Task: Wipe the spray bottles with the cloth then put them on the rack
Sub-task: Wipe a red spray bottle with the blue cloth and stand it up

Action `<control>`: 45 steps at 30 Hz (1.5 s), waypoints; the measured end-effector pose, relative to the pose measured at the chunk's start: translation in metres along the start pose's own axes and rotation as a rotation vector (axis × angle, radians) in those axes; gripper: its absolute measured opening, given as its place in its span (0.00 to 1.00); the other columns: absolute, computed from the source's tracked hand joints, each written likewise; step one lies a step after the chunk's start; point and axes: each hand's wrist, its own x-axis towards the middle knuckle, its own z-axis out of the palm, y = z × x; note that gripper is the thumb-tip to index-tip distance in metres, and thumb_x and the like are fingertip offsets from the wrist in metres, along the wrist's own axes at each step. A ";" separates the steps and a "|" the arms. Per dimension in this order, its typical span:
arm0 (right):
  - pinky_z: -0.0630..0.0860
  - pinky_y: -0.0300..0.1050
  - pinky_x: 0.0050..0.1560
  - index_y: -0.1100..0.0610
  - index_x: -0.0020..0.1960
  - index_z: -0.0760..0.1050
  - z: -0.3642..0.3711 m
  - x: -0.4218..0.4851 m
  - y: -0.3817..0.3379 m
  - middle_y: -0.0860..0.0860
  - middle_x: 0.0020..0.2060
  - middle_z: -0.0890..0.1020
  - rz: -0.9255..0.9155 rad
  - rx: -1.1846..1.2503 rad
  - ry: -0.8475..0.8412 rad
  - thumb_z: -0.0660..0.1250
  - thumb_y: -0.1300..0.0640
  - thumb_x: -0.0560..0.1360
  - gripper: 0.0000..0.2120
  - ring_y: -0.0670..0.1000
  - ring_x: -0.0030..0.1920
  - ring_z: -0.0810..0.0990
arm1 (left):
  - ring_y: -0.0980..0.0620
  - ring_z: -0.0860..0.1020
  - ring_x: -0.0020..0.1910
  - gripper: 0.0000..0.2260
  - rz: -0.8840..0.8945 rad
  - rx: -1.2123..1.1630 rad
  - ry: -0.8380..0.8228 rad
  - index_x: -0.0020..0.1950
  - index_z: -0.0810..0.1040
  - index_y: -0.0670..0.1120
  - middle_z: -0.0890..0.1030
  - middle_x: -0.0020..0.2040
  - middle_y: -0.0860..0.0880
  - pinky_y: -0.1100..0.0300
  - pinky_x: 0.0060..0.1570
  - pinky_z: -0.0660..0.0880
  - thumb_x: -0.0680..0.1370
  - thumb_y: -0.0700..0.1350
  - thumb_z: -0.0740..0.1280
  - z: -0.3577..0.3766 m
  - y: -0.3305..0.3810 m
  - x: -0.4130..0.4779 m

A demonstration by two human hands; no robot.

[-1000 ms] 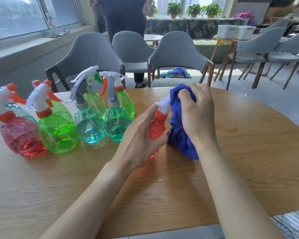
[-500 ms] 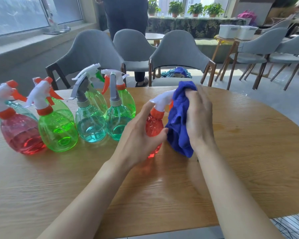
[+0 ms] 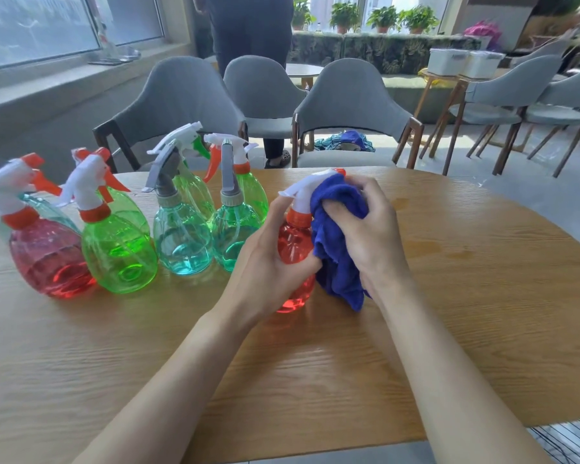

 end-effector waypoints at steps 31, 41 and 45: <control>0.81 0.52 0.45 0.55 0.51 0.80 -0.003 -0.017 -0.008 0.56 0.44 0.85 0.222 0.284 -0.124 0.77 0.64 0.72 0.11 0.57 0.43 0.84 | 0.59 0.79 0.61 0.20 -0.179 -0.224 0.157 0.77 0.75 0.54 0.80 0.64 0.50 0.62 0.60 0.75 0.86 0.46 0.55 0.011 0.015 0.013; 0.83 0.51 0.52 0.43 0.51 0.81 0.017 -0.017 -0.018 0.58 0.55 0.83 -0.174 0.073 -0.001 0.79 0.57 0.73 0.12 0.56 0.51 0.86 | 0.72 0.71 0.72 0.25 -0.142 -0.208 0.095 0.84 0.65 0.62 0.76 0.74 0.65 0.71 0.70 0.66 0.89 0.59 0.41 0.014 0.031 0.007; 0.80 0.45 0.57 0.44 0.55 0.77 0.016 -0.014 -0.015 0.54 0.56 0.81 -0.229 -0.067 0.000 0.75 0.59 0.77 0.14 0.49 0.57 0.80 | 0.63 0.77 0.69 0.26 -0.199 -0.266 0.104 0.78 0.73 0.59 0.83 0.67 0.59 0.55 0.74 0.70 0.89 0.60 0.42 0.017 0.035 0.006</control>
